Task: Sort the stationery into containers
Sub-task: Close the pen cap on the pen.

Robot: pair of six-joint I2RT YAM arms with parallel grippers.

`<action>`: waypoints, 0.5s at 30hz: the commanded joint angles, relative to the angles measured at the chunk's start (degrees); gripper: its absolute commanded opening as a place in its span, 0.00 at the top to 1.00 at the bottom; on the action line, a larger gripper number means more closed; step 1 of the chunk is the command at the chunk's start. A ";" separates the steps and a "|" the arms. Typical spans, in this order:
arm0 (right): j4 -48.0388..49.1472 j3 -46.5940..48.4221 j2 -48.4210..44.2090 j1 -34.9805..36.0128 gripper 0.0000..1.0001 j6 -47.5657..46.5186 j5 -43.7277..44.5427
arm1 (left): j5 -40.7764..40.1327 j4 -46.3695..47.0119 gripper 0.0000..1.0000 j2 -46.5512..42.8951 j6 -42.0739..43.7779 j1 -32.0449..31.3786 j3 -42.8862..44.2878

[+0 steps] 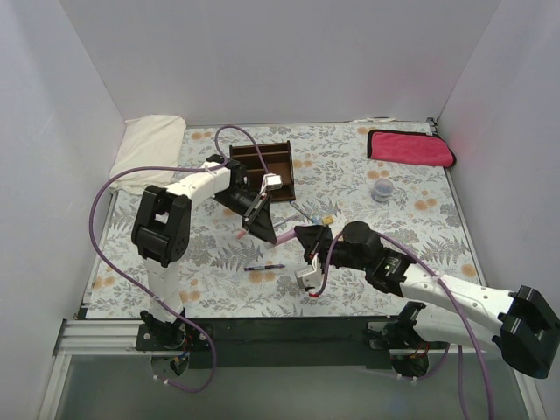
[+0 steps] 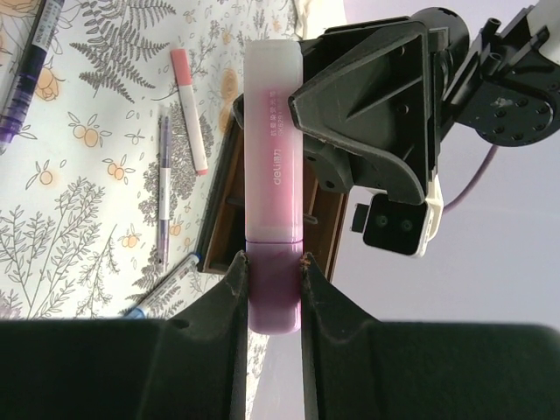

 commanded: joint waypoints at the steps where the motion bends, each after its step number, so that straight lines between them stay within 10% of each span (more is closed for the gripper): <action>1: 1.29 4.23 0.62 4.54 0.99 0.22 -10.60 | 4.77 1.71 1.00 -0.82 -1.21 -1.92 2.85; 15: -0.73 4.85 -0.08 5.86 0.99 2.42 -3.23 | -1.11 1.71 0.98 -2.22 0.01 -1.83 2.51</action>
